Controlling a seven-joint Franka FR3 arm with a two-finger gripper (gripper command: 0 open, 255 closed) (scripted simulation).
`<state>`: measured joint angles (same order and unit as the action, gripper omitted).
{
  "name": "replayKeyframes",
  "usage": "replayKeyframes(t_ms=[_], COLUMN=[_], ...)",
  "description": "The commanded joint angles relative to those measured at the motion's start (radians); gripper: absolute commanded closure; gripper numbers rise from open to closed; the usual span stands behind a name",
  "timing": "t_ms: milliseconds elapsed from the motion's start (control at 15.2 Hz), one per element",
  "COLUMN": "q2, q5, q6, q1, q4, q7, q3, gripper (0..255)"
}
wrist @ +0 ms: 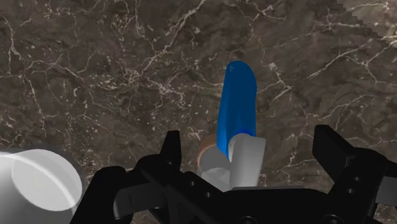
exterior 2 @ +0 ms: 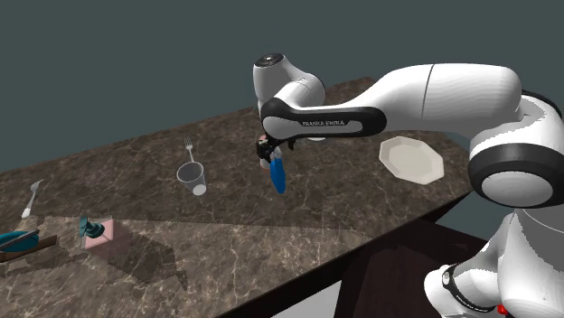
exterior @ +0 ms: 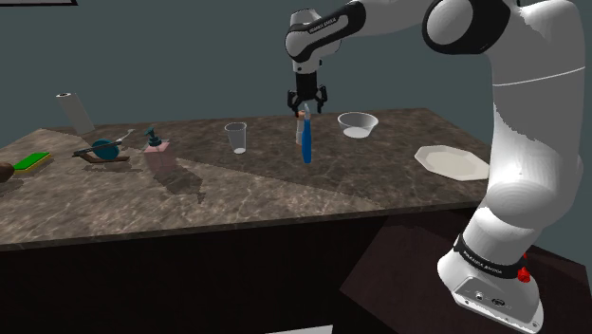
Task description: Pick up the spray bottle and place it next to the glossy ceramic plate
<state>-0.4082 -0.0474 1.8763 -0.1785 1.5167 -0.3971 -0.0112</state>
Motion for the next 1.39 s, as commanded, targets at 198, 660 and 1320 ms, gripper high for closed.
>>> replayKeyframes(t_ms=[198,660,1320], q2=[0.0,0.0,0.015], q5=[0.0,0.0,0.001], q6=[0.0,0.0,-0.114], q1=[0.0,0.0,0.0], q4=[0.0,0.0,-0.099], q7=[0.0,0.0,0.005], q3=[0.0,0.0,0.0], gripper=[255,255,255])
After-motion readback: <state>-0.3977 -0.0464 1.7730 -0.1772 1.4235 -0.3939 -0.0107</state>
